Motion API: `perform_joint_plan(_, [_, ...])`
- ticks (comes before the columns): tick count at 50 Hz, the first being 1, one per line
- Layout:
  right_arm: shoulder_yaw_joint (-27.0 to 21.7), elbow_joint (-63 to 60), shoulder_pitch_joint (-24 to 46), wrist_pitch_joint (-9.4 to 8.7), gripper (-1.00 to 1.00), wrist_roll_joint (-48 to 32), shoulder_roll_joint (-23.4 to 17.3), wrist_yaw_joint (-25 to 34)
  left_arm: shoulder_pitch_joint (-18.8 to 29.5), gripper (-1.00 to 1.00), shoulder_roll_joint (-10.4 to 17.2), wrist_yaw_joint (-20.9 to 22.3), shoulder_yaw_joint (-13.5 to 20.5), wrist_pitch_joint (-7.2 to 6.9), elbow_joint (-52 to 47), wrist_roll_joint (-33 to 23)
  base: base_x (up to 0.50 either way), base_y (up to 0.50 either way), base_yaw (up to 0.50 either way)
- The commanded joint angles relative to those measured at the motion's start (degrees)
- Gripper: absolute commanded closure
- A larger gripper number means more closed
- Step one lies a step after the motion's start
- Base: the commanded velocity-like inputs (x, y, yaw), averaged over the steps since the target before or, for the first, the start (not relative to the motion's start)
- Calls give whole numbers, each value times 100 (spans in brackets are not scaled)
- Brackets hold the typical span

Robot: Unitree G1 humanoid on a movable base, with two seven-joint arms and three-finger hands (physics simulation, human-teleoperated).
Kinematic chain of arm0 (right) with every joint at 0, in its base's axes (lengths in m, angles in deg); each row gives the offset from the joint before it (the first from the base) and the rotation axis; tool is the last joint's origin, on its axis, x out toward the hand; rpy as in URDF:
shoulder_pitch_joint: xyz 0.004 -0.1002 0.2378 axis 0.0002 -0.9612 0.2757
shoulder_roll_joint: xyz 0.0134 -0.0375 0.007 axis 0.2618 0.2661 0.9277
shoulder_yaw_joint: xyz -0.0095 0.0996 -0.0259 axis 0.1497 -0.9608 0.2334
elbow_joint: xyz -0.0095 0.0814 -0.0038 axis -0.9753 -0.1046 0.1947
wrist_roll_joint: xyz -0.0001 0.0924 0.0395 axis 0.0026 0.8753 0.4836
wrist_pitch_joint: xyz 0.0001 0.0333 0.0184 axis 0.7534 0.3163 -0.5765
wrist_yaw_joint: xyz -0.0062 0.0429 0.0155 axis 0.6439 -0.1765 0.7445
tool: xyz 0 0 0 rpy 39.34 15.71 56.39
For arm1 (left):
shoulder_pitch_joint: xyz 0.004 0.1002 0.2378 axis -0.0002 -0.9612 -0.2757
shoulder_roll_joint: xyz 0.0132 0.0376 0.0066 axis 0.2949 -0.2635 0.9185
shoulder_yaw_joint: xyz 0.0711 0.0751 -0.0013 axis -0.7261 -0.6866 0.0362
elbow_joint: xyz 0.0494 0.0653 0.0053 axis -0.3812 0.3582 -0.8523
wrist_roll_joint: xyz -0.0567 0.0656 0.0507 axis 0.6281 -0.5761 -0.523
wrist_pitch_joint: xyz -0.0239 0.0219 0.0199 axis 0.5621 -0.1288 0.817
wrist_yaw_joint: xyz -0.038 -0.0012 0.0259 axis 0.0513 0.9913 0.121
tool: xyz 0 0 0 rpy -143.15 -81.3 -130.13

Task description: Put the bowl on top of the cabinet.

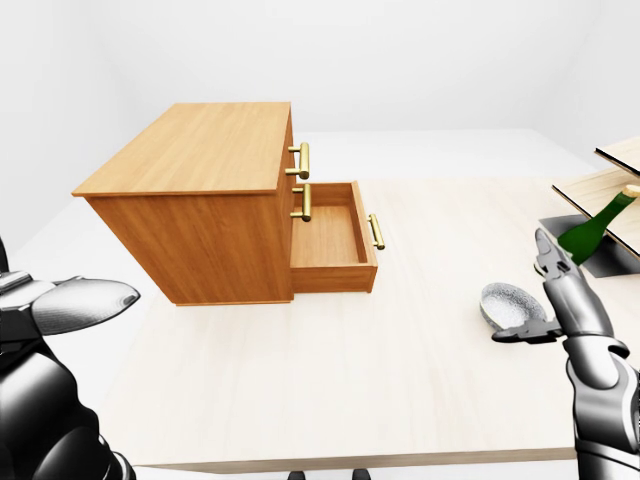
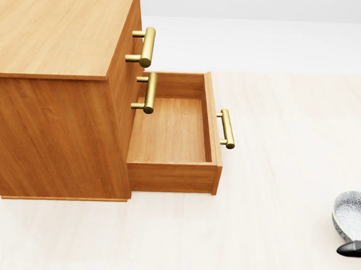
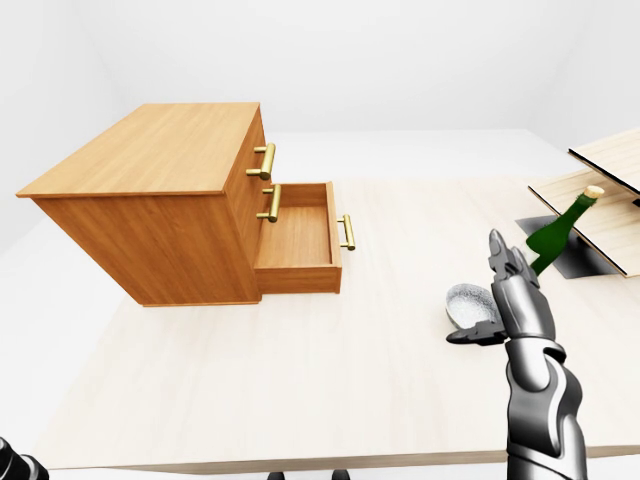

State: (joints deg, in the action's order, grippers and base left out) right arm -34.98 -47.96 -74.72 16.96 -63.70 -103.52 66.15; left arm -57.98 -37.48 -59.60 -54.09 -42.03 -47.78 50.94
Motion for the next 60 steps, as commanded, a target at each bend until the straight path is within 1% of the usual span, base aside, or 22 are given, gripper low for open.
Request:
perform_joint_plan(1, [69, 357, 44, 0, -100, -69, -87, -230, -15, -100, -20, 25, -30, 0, 6, -46, 0, 0, 0])
perform_joint_plan(22, [305, 1062, 121, 0, -100, -181, -204, -703, -22, -100, -54, 69, -43, 0, -2, -105, 0, 0, 0])
perform_joint_plan(39, [540, 2140, 384, 0, -100, -244, -497, -1282, 1, -100, -46, 61, -19, 0, 3, -81, 0, 0, 0])
perform_joint_plan(60, [800, 2943, 669, 0, -100, -278, -738, -1705, -31, -100, -81, 96, -82, 0, 11, -167, 0, 0, 0])
